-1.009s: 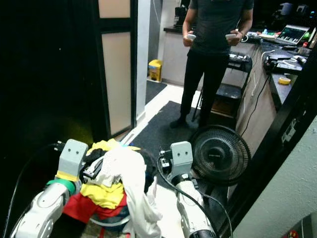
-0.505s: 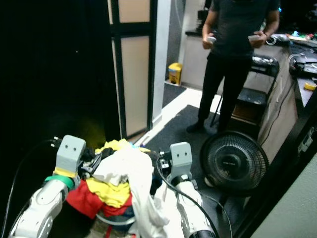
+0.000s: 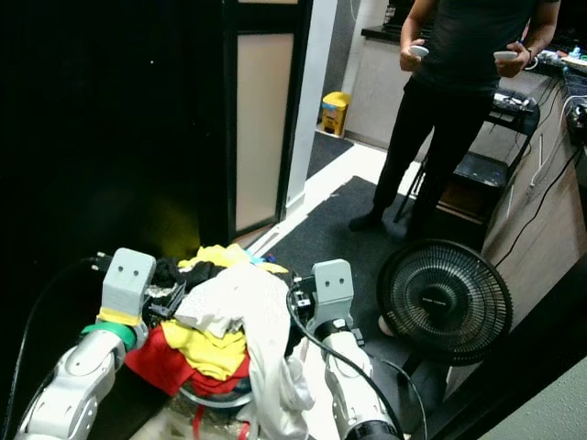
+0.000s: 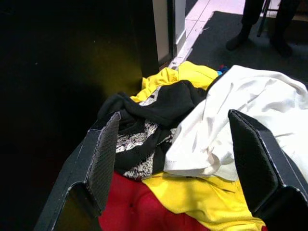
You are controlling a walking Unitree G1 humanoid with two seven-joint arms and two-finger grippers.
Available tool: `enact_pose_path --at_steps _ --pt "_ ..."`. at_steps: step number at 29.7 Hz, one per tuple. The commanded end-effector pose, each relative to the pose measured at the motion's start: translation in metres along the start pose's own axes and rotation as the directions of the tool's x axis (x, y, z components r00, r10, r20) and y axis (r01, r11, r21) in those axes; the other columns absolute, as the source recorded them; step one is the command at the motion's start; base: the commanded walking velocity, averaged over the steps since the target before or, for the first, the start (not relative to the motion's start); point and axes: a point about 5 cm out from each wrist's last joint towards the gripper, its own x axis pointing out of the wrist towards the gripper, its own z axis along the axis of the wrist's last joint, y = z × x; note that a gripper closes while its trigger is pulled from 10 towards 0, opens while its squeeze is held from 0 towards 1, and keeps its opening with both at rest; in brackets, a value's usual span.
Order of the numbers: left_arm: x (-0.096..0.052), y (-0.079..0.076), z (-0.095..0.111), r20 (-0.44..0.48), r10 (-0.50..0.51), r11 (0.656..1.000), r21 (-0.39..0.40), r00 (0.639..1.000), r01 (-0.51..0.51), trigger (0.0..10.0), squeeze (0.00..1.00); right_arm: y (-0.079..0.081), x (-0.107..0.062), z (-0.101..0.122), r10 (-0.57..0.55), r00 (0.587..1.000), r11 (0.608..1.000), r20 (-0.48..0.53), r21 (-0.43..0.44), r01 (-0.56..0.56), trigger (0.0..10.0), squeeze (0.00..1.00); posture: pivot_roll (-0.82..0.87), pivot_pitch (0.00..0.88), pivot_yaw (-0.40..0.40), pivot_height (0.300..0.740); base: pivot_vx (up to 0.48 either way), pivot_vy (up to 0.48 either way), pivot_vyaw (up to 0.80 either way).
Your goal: Clothes washing
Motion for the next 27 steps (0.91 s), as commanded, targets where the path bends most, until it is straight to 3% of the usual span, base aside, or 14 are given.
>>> enact_pose_path --at_steps 1,27 --pt "-0.0006 -0.0024 -0.0047 -0.018 -0.003 1.0 -0.002 1.0 0.003 10.0 0.0 -0.0026 -0.0034 -0.0054 -0.008 1.0 1.0 -0.016 0.0 0.008 10.0 0.0 0.01 0.013 0.022 0.74 0.0 0.0 0.0" --pt "-0.0015 -0.0019 -0.0056 -0.022 0.002 1.0 0.0 1.0 -0.002 10.0 0.0 -0.0021 -0.0044 -0.0069 -0.01 1.0 1.0 -0.021 0.002 0.01 10.0 0.0 0.01 0.022 0.021 0.74 0.0 0.0 0.0"
